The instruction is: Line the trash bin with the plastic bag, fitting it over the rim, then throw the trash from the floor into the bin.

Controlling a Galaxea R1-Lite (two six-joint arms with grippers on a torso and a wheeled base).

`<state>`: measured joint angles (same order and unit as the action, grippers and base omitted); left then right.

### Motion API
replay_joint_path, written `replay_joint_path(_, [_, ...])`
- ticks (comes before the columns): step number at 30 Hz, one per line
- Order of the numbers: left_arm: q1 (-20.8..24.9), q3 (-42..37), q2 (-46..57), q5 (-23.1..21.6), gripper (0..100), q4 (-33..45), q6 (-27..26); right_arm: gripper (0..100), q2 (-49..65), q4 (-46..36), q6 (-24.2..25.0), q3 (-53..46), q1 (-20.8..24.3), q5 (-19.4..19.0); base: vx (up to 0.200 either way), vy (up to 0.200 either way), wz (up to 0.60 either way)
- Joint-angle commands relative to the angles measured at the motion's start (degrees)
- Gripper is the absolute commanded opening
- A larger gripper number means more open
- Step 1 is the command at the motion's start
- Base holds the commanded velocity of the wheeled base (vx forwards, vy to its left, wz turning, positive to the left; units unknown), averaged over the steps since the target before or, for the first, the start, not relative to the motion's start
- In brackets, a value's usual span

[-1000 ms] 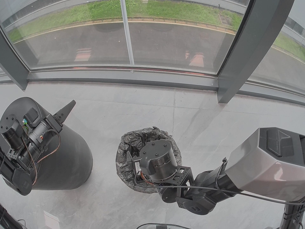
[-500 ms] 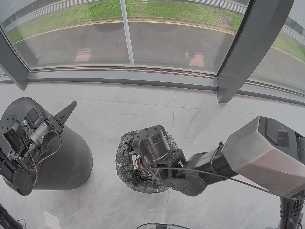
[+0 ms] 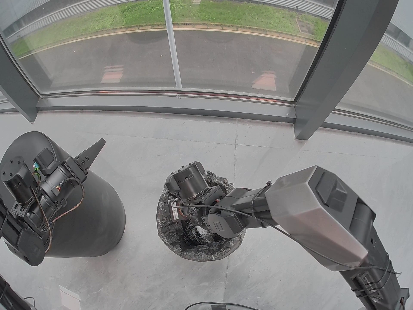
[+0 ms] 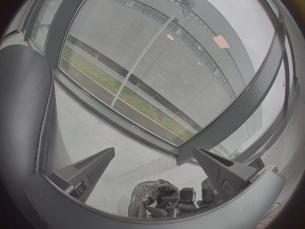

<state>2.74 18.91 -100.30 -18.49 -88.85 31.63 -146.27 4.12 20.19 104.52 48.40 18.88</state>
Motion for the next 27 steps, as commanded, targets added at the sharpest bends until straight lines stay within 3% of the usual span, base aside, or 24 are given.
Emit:
replay_joint_path(1, [0.0,0.0,-0.2,-0.1,100,0.0,0.0,100,-7.7,-3.5,1.2,6.3,-1.0,-0.3,0.0,0.0,0.0])
replay_joint_path(18, [0.2,0.0,-0.8,0.0,100,0.0,0.0,100,-13.0,-3.8,0.6,10.1,-5.3,-0.3,0.0,0.0,0.0])
replay_joint_path(27, [0.2,0.0,-0.8,0.0,100,0.0,0.0,100,-12.5,-6.8,0.9,10.1,-5.3,0.2,0.0,0.0,0.0])
